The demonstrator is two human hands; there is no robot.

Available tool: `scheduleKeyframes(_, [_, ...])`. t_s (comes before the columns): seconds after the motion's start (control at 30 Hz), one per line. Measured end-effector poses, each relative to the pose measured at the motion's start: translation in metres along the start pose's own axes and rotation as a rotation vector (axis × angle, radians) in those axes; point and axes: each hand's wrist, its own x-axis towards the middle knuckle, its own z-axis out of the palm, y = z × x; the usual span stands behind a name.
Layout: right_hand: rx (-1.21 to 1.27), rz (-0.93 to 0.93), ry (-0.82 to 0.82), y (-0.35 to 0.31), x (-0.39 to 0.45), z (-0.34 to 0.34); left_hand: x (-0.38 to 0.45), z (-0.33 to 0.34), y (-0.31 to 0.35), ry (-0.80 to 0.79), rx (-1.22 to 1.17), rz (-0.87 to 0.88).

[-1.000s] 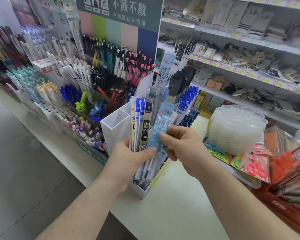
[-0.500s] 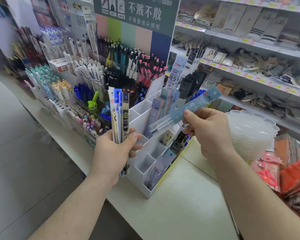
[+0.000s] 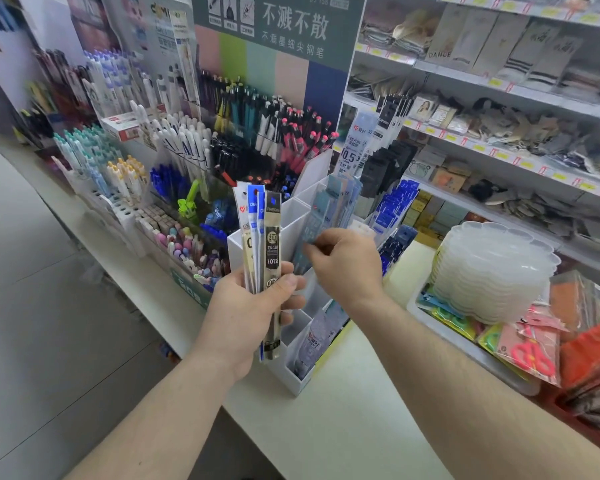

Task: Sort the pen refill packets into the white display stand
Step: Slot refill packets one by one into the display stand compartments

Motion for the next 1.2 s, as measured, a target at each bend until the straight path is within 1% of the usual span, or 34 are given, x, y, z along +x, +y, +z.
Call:
scheduleKeyframes(0.1, [-0.161,0.004,-0.082,0.001,0.000,0.003,-0.002,0.004,0.000,-0.074,-0.049,-0.055])
scheduleKeyframes(0.17, [-0.145,0.009,-0.122,0.002,0.000,0.002,-0.003,0.007,0.000,-0.121,-0.087,-0.095])
scheduleKeyframes(0.23, [-0.084,0.030,-0.122,0.003,-0.003,-0.004,-0.003,0.009,-0.002,-0.164,-0.102,-0.129])
scheduleKeyframes(0.27, [-0.031,0.058,-0.085,0.003,-0.005,-0.010,-0.003,0.011,-0.003,-0.187,-0.099,-0.143])
scheduleKeyframes(0.3, [0.057,0.102,-0.035,0.005,-0.007,-0.016,-0.002,0.012,-0.004,-0.206,-0.089,-0.154])
scheduleKeyframes(0.33, [0.189,0.157,0.009,0.005,-0.012,-0.024,-0.002,0.013,-0.005,-0.221,-0.076,-0.161])
scheduleKeyframes(0.37, [0.349,0.213,0.019,0.003,-0.018,-0.032,-0.002,0.015,-0.007,-0.234,-0.065,-0.168])
scheduleKeyframes(0.4, [0.488,0.261,-0.014,0.000,-0.025,-0.039,-0.001,0.018,-0.009,-0.247,-0.055,-0.178])
scheduleKeyframes(0.43, [0.566,0.283,-0.073,-0.002,-0.033,-0.045,-0.001,0.021,-0.011,-0.264,-0.043,-0.188])
scheduleKeyframes(0.5, [0.546,0.264,-0.183,-0.003,-0.047,-0.050,-0.001,0.027,-0.014,-0.308,-0.010,-0.198])
scheduleKeyframes(0.53, [0.503,0.251,-0.205,-0.001,-0.051,-0.052,-0.002,0.030,-0.015,-0.330,0.005,-0.200])
scheduleKeyframes(0.6, [0.447,0.233,-0.184,0.007,-0.052,-0.055,-0.003,0.034,-0.014,-0.371,0.022,-0.211])
scheduleKeyframes(0.67, [0.472,0.254,-0.133,0.014,-0.051,-0.059,-0.003,0.035,-0.011,-0.396,-0.001,-0.248])
scheduleKeyframes(0.73, [0.538,0.294,-0.094,0.018,-0.049,-0.064,-0.001,0.037,-0.008,-0.397,-0.031,-0.277])
scheduleKeyframes(0.83, [0.634,0.331,-0.078,0.021,-0.048,-0.071,0.002,0.040,-0.005,-0.382,-0.016,-0.270])
scheduleKeyframes(0.9, [0.729,0.351,-0.086,0.022,-0.047,-0.076,0.005,0.041,-0.006,-0.337,0.009,-0.257])
scheduleKeyframes(0.97, [0.781,0.361,-0.060,0.025,-0.045,-0.079,0.007,0.040,-0.007,-0.294,0.032,-0.238])
scheduleKeyframes(1.07, [0.827,0.376,0.018,0.036,-0.040,-0.084,0.010,0.038,-0.004,-0.264,0.035,-0.202])
scheduleKeyframes(1.2, [0.889,0.424,0.179,0.057,-0.037,-0.096,0.012,0.028,-0.001,-0.198,-0.057,-0.158])
